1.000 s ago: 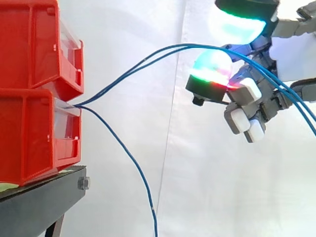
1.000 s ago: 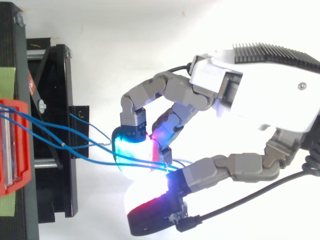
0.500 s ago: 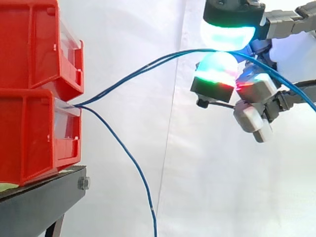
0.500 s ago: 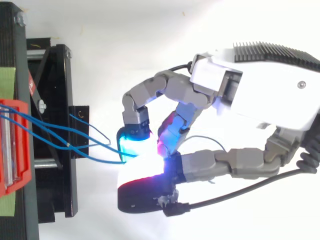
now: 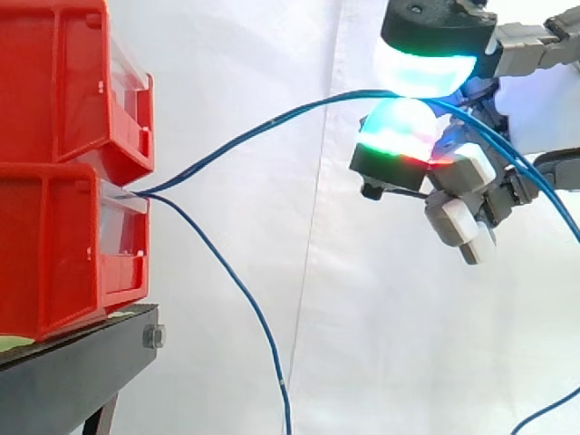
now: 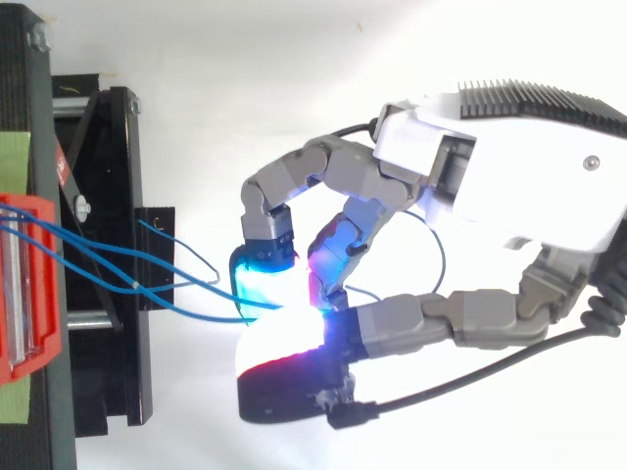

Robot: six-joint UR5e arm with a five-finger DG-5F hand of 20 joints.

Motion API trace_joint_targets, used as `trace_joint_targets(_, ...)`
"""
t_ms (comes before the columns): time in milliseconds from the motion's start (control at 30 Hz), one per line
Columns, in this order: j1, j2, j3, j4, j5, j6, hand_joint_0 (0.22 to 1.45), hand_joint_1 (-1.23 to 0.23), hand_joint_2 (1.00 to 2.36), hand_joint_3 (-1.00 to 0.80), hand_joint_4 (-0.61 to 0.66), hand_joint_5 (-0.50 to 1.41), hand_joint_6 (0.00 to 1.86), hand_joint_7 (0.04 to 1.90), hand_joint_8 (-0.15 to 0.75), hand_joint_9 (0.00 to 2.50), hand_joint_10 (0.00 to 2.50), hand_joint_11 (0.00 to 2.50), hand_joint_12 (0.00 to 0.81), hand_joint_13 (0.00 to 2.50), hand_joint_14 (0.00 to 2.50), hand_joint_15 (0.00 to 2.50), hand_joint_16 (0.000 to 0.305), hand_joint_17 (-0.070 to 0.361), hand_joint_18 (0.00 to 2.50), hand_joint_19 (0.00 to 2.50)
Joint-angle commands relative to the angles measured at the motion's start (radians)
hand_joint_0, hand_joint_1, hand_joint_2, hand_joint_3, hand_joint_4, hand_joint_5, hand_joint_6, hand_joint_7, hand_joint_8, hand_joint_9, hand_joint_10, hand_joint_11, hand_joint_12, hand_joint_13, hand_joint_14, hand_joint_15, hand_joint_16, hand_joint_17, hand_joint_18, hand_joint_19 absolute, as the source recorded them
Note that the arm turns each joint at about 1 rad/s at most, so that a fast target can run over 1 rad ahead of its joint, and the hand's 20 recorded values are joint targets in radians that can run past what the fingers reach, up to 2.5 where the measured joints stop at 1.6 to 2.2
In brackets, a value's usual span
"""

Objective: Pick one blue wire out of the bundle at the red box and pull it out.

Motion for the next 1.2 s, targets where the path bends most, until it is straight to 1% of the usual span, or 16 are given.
trace_joint_targets(0,-0.002,-0.001,0.001,-0.001,0.0,0.0,0.57,-0.9,1.0,-0.48,0.2,-0.11,0.92,1.11,0.365,1.13,0.02,0.82,0.427,1.04,0.02,0.66,0.052,0.117,0.98,0.57)
trace_joint_targets(67,-0.002,0.0,0.001,-0.001,0.0,0.0,0.54,-0.87,1.0,-0.5,0.2,-0.11,0.92,1.1,0.368,1.14,0.02,0.82,0.432,1.03,0.02,0.66,0.054,0.121,0.99,0.57)
trace_joint_targets(167,-0.002,0.0,0.001,-0.001,-0.002,0.0,0.49,-0.79,1.0,-0.5,0.21,-0.1,0.92,1.09,0.385,1.16,0.02,0.79,0.446,1.04,0.02,0.65,0.057,0.127,1.01,0.57)
trace_joint_targets(233,-0.003,0.0,0.001,-0.001,-0.002,0.0,0.48,-0.63,1.0,-0.5,0.21,-0.1,0.91,1.1,0.397,1.19,0.02,0.79,0.457,1.05,0.02,0.64,0.058,0.131,1.01,0.58)
trace_joint_targets(267,-0.003,0.0,0.0,-0.001,-0.002,0.0,0.48,-0.62,1.0,-0.5,0.21,-0.1,0.91,1.11,0.399,1.19,0.02,0.78,0.459,1.05,0.02,0.64,0.058,0.131,1.01,0.58)
trace_joint_targets(333,-0.003,0.0,0.0,-0.003,-0.002,0.0,0.49,-0.53,1.0,-0.5,0.2,-0.09,0.91,1.12,0.394,1.2,0.01,0.78,0.453,1.06,0.02,0.64,0.058,0.13,1.0,0.59)
trace_joint_targets(433,-0.003,-0.001,0.0,-0.006,-0.002,0.0,0.52,-0.5,1.0,-0.5,0.2,-0.09,0.91,1.14,0.39,1.22,0.02,0.78,0.447,1.06,0.02,0.65,0.055,0.125,0.99,0.62)
trace_joint_targets(467,-0.003,-0.001,0.0,-0.006,-0.002,0.0,0.53,-0.5,1.0,-0.49,0.2,-0.09,0.91,1.15,0.388,1.23,0.01,0.78,0.443,1.06,0.02,0.65,0.055,0.123,0.99,0.61)
trace_joint_targets(533,-0.003,-0.001,0.0,-0.006,-0.002,0.0,0.57,-0.55,1.01,-0.38,0.2,-0.08,0.9,1.16,0.383,1.24,0.02,0.78,0.431,1.07,0.02,0.65,0.052,0.117,0.98,0.61)
trace_joint_targets(567,-0.003,0.0,0.0,-0.006,-0.002,0.0,0.57,-0.56,1.01,-0.37,0.2,-0.08,0.9,1.17,0.386,1.24,0.02,0.78,0.433,1.08,0.02,0.65,0.052,0.117,0.98,0.61)
trace_joint_targets(633,-0.003,0.0,0.0,-0.007,-0.002,0.002,0.57,-0.64,1.01,-0.31,0.2,-0.07,0.9,1.17,0.389,1.26,0.02,0.79,0.439,1.1,0.02,0.65,0.053,0.119,1.02,0.58)
trace_joint_targets(833,-0.003,-0.001,0.0,-0.013,-0.002,0.002,0.58,-0.75,1.02,-0.24,0.19,-0.07,0.9,1.2,0.403,1.27,0.02,0.81,0.445,1.12,0.02,0.66,0.054,0.122,1.05,0.56)
trace_joint_targets(933,-0.003,-0.001,0.001,-0.013,-0.002,0.002,0.59,-0.8,1.01,-0.23,0.19,-0.07,0.91,1.2,0.396,1.25,0.02,0.81,0.445,1.12,0.02,0.67,0.054,0.123,1.05,0.55)
trace_joint_targets(1067,-0.003,0.0,0.001,-0.013,-0.002,0.002,0.59,-0.82,1.01,-0.25,0.19,-0.08,0.91,1.16,0.387,1.22,0.02,0.81,0.435,1.09,0.02,0.67,0.052,0.117,1.02,0.56)
trace_joint_targets(1100,-0.003,0.0,0.001,-0.013,-0.002,0.002,0.6,-0.86,1.01,-0.3,0.2,-0.09,0.92,1.14,0.362,1.18,0.02,0.82,0.415,1.04,0.02,0.67,0.05,0.113,0.97,0.57)
trace_joint_targets(1167,-0.003,-0.001,0.0,-0.013,-0.002,0.002,0.62,-0.88,1.01,-0.37,0.19,-0.1,0.92,1.13,0.353,1.13,0.02,0.8,0.413,1.02,0.02,0.66,0.05,0.113,0.94,0.56)
